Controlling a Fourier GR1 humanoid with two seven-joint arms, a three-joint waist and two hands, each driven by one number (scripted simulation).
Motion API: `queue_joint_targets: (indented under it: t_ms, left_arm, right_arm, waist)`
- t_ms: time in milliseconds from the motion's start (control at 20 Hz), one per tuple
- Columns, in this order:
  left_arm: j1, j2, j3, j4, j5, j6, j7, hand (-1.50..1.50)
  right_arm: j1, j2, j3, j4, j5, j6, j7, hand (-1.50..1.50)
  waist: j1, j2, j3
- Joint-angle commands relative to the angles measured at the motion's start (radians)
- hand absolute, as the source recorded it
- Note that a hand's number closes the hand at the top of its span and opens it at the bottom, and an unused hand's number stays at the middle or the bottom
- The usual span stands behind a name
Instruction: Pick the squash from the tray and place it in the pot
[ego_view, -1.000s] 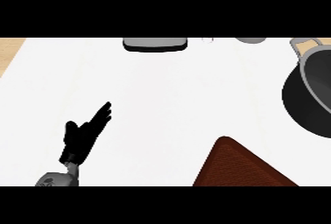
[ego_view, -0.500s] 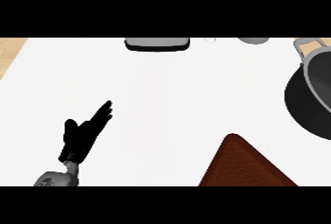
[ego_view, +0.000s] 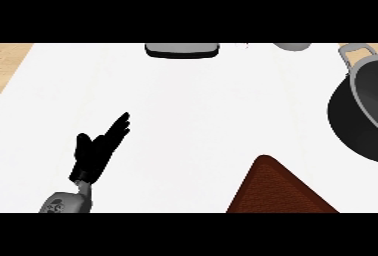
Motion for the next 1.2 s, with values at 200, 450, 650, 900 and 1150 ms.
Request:
queue_joint_targets:
  t_ms: [200, 450, 650, 900, 1150]
  left_arm:
    - [-0.002, -0.003, 0.004, 0.023, -0.008, -0.021, -0.008, 0.0]
    - [-0.016, -0.022, -0.008, 0.011, -0.024, -0.009, 0.004, 0.0]
    - [0.023, 0.023, 0.004, 0.009, 0.003, -0.076, -0.023, 0.0]
    - [-0.07, -0.014, 0.015, 0.034, -0.001, -0.037, 0.03, 0.0]
    - [-0.02, -0.015, -0.001, -0.033, -0.002, -0.035, 0.051, 0.0]
  right_arm:
    - [-0.302, -0.145, 0.177, 0.203, 0.161, 0.095, 0.211, 1.5]
    - [-0.523, -0.123, 0.335, 0.42, 0.286, 0.1, 0.23, 1.5]
    - [-0.561, -0.219, 0.404, 0.528, 0.421, 0.175, 0.296, 1.5]
    - [-0.74, -0.156, 0.523, 0.732, 0.494, 0.295, 0.351, 1.5]
    - [-0.809, -0.063, 0.479, 0.9, 0.402, 0.434, 0.476, 1.5]
  waist:
    - [0.012, 0.002, 0.002]
    - [0.029, 0.005, 0.002]
    - [0.05, 0.008, 0.002]
    - [0.043, 0.011, 0.002]
    - [0.04, 0.006, 0.003]
